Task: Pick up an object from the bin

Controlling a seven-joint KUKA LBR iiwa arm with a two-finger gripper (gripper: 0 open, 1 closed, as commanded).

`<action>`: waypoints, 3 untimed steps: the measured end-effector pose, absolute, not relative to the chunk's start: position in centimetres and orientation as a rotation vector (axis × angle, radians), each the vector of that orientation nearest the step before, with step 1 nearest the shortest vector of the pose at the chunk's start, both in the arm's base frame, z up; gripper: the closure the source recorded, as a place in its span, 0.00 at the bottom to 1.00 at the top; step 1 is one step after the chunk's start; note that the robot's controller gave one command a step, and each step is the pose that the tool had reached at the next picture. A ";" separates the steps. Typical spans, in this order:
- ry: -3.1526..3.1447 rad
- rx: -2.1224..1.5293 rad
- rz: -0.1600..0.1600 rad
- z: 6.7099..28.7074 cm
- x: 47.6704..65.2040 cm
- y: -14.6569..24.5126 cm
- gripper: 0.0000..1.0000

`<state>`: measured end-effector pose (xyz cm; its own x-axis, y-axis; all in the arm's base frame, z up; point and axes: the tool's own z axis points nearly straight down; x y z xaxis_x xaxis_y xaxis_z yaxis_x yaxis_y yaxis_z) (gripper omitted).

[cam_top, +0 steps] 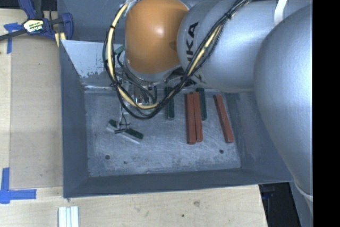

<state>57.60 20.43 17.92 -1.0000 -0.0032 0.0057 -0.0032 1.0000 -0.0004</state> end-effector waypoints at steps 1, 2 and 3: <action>-3.155 0.003 -0.009 17.4 57.9 20.1 0.00; -3.147 0.000 -0.004 7.9 56.9 17.2 0.00; -3.130 -0.289 -0.001 8.0 56.5 16.9 0.00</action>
Offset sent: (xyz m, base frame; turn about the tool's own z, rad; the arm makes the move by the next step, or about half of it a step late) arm -0.0091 -0.0349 -0.1092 0.0041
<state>56.48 16.93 8.04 -0.9831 0.1833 -0.0015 0.1833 0.9831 0.0011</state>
